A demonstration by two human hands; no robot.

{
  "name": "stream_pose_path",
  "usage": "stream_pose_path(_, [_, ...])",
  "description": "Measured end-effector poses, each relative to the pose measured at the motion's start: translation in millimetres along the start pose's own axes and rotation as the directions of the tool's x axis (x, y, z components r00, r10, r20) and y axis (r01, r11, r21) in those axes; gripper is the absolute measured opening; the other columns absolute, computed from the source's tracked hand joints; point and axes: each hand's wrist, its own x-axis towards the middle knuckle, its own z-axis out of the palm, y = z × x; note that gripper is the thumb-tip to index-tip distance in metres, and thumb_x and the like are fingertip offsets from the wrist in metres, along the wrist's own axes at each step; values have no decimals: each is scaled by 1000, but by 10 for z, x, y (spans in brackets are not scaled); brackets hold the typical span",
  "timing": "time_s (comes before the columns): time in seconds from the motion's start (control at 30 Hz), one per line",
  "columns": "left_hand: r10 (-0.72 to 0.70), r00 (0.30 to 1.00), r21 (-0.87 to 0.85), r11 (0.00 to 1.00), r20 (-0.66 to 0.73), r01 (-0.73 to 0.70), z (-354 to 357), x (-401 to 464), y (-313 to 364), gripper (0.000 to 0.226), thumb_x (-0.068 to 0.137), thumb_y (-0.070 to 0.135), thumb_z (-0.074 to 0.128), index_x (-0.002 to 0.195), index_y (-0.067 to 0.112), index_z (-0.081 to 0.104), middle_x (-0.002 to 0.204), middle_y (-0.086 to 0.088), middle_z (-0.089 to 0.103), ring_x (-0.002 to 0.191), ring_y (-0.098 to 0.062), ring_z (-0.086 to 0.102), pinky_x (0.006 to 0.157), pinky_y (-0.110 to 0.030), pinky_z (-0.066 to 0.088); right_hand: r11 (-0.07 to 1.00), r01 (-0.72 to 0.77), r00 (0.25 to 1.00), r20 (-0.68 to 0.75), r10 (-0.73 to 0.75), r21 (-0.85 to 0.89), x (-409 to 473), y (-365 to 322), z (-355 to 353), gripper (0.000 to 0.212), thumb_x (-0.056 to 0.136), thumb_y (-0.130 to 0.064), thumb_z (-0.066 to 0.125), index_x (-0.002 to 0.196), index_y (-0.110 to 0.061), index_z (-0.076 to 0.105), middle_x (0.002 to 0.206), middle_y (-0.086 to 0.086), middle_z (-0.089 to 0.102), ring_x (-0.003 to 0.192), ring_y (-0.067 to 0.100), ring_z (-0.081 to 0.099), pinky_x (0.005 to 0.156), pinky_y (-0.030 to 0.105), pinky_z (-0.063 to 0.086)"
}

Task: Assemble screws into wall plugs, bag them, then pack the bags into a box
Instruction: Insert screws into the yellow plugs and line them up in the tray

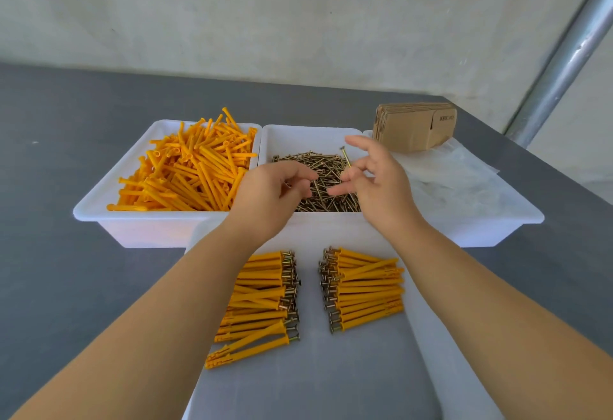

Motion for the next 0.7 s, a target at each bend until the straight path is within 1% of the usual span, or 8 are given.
stream_pose_path(0.1, [-109,990,-196,973,85,124,75,-28,93,15,96,4,57,104,11,68,82,-1,74,54,-4,61,55,-23,54,987,104,991,-98,-93,119,-26,-126,-10,24,101,-6,45,116,-20,58,75,1,69,74,7,74,76,6,45])
stream_pose_path(0.23, [-232,948,-354,886,219,299,142,-68,173,13,96,0,56,98,9,65,86,-6,76,70,-16,74,58,-31,58,975,119,972,-224,-76,186,-62,-195,-1,3,99,-13,55,102,-14,56,62,-2,70,72,11,74,81,29,54])
stream_pose_path(0.33, [-255,913,-427,822,317,378,161,-78,185,13,97,-1,55,101,9,63,91,-6,77,81,-19,75,64,-33,60,970,94,956,-291,-26,222,-54,-177,-17,3,97,-11,58,99,-9,58,64,-1,72,73,14,74,86,46,56])
stream_pose_path(0.43, [-234,878,-498,750,417,436,145,-74,178,16,97,1,56,110,10,59,96,-7,77,88,-23,75,66,-33,61,979,74,931,-365,1,190,-34,-127,-31,2,95,-13,61,97,-13,61,66,-6,73,74,9,73,87,41,56])
stream_pose_path(0.53, [-197,854,-548,693,482,469,130,-80,183,21,96,3,58,115,12,56,100,-10,76,92,-25,74,65,-31,60,989,78,910,-413,-21,123,-13,-89,-39,14,95,-17,62,109,-17,64,70,-7,74,77,2,71,79,15,51])
stream_pose_path(0.57, [-187,850,-555,684,493,473,126,-82,186,22,96,3,59,115,12,56,101,-10,76,93,-26,74,65,-31,59,990,82,910,-415,-29,111,-9,-81,-37,15,96,-16,61,110,-15,66,72,-6,74,78,2,71,78,13,51])
stream_pose_path(0.63, [-172,841,-560,676,512,479,127,-82,195,21,95,3,60,114,13,56,102,-11,75,93,-26,74,67,-33,60,990,96,909,-413,-46,100,-6,-67,-31,13,96,-14,61,105,-11,68,74,-5,74,78,4,71,81,21,54])
stream_pose_path(0.7, [-165,833,-565,664,527,489,132,-86,199,20,95,3,60,111,13,56,103,-11,75,93,-26,74,68,-34,61,990,117,907,-414,-73,82,-13,-64,-22,12,96,-13,61,103,-9,69,75,-4,74,77,3,71,78,18,53])
